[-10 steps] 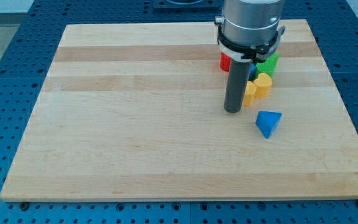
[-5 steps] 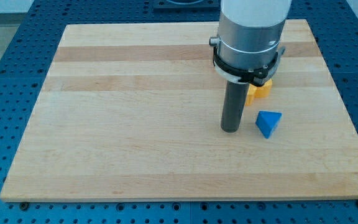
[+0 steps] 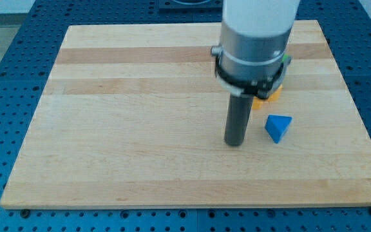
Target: Nudge the blue triangle left
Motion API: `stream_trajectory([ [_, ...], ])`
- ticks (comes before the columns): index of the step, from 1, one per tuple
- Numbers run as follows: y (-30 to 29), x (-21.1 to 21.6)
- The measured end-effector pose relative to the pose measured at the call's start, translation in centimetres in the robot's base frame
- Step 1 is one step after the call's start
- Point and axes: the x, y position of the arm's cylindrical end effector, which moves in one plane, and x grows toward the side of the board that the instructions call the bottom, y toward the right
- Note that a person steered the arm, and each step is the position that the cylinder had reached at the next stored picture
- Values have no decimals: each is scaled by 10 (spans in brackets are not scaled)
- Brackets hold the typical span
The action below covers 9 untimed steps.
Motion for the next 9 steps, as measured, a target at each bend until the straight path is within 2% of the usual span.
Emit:
stream_trajectory([
  [1, -1, 53],
  [2, 66, 52],
  [3, 158, 16],
  [4, 179, -25],
  [6, 123, -33],
  [8, 113, -32],
  [9, 66, 0],
])
